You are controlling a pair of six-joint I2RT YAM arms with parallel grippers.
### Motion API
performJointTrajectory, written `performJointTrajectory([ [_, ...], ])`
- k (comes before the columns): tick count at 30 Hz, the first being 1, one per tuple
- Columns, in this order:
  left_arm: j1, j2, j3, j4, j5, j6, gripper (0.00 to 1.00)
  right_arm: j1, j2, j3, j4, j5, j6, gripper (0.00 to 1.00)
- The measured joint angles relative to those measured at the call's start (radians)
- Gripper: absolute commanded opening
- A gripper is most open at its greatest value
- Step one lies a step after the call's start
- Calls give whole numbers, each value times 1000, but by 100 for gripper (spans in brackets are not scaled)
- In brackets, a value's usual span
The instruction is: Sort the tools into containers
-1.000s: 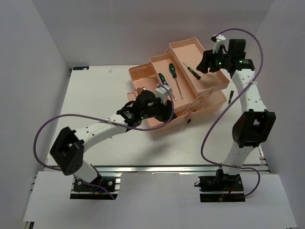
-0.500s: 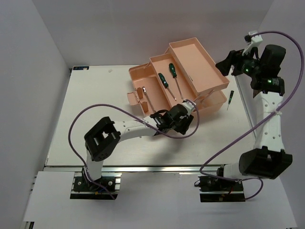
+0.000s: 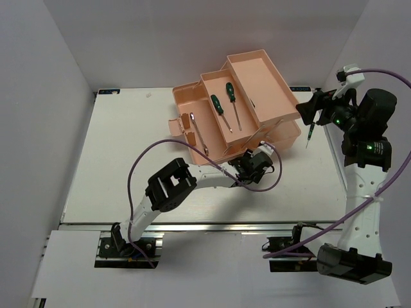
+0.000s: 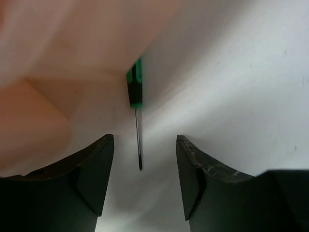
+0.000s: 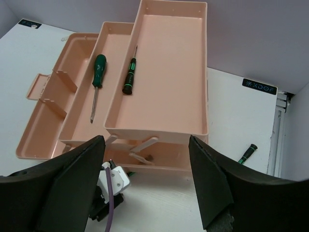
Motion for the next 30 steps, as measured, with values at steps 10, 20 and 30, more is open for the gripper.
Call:
performJointTrajectory([
  [10, 5, 69, 95, 6, -35, -17, 58, 0, -43, 0, -41, 22, -23, 75],
  [20, 18, 90, 118, 8, -35, -84, 26, 0, -42, 0, -42, 32, -23, 75],
  [30, 21, 49, 36, 60, -3, -124, 0, 0, -36, 1, -42, 43, -14, 74],
])
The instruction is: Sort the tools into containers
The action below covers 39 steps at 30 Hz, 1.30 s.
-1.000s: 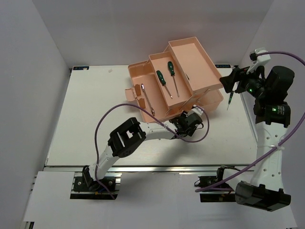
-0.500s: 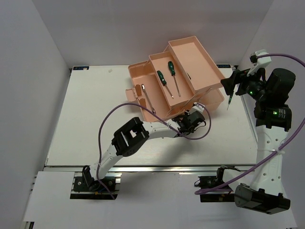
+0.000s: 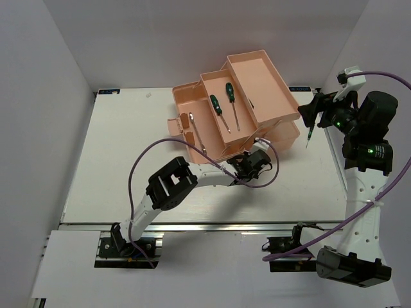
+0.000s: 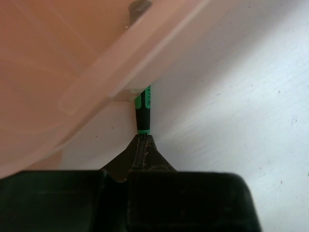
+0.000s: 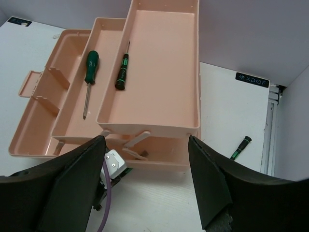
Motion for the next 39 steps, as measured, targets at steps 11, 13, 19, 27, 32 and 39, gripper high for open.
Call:
performJointTrajectory([
  [11, 22, -195, -210, -58, 139, -8, 0, 0, -9, -3, 3, 3, 23, 74],
  [13, 22, -233, -246, -68, 181, -6, 0, 0, -16, -9, 5, 3, 25, 74],
  [19, 23, -328, -327, -71, 308, 19, 0, 0, -31, -27, 15, 4, 30, 74],
  [27, 21, -425, -409, -104, 420, 45, 0, 0, -54, -51, 28, 4, 35, 74],
  [32, 21, -489, -454, -132, 436, 51, 0, 0, -71, -75, 32, 3, 42, 74],
  [39, 21, -608, -459, -188, 489, 61, 0, 0, -86, -86, 34, 3, 45, 74],
])
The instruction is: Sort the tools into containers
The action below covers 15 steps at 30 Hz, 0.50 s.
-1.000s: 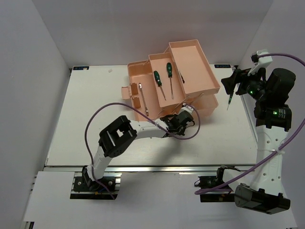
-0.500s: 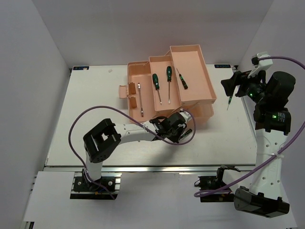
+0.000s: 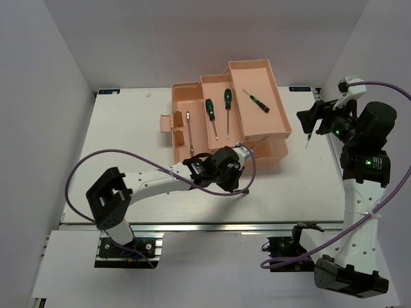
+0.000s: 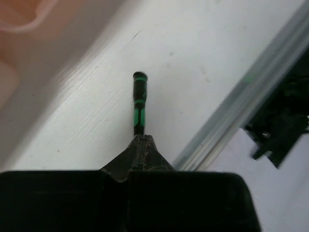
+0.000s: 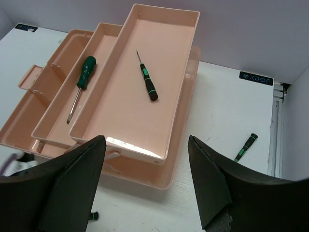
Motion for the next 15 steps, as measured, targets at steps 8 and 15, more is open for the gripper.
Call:
performJointTrajectory([
  [8, 0, -207, 1, -30, 58, 11, 0, 0, -25, -48, 18, 0, 15, 74],
  [15, 6, -198, -58, -32, 65, 15, 19, 0, -30, -72, 22, 0, 23, 74],
])
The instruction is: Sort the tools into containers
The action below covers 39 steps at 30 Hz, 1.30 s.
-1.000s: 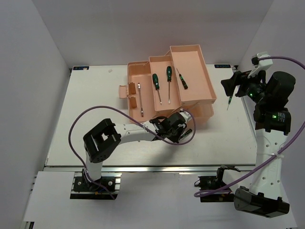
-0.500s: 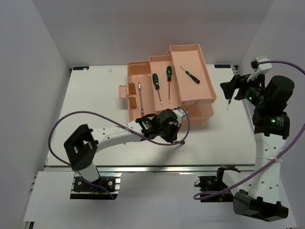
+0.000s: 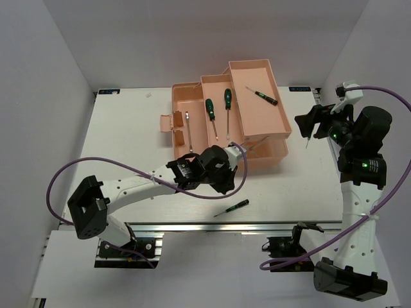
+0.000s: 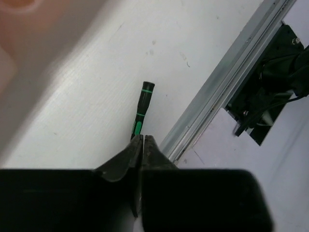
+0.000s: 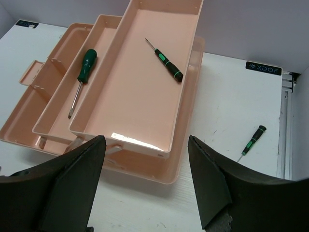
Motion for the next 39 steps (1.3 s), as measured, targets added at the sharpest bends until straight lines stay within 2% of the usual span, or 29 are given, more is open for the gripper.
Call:
performJointTrajectory([
  [2, 1, 13, -27, 4, 17, 11, 46, 0, -2, 0, -1, 0, -5, 74],
  [4, 3, 30, -52, 3, 37, 21, 55, 0, -8, -5, -1, 0, -10, 74],
  [6, 3, 59, -67, 6, 54, 23, 60, 0, -15, -11, -4, 0, -13, 74],
  [12, -4, 159, -70, 32, 93, 52, 63, 0, -24, -24, -6, 3, -20, 74],
  [18, -64, 278, -61, 68, 97, 87, 64, 0, -24, -24, -7, 11, -25, 74],
  [24, -124, 324, -49, 93, 47, 107, 64, 0, -24, -24, -7, 20, -28, 74],
  [28, -148, 354, -27, 113, -60, 108, 55, 0, -24, -24, -7, 23, -28, 74],
  [29, -152, 365, -17, 117, -84, 109, 41, 0, -24, -24, -7, 24, -28, 74],
  [32, -154, 398, 13, 138, -148, 112, 19, 0, -24, -24, -7, 27, -28, 74],
  [34, -155, 415, 26, 156, -183, 109, 11, 0, -24, -24, -7, 29, -29, 74],
  [35, -157, 419, 26, 166, -205, 109, 0, 0, -24, -24, -7, 31, -31, 74],
  [39, -166, 425, 26, 179, -294, 106, 0, 0, -24, -24, -7, 34, -35, 74],
])
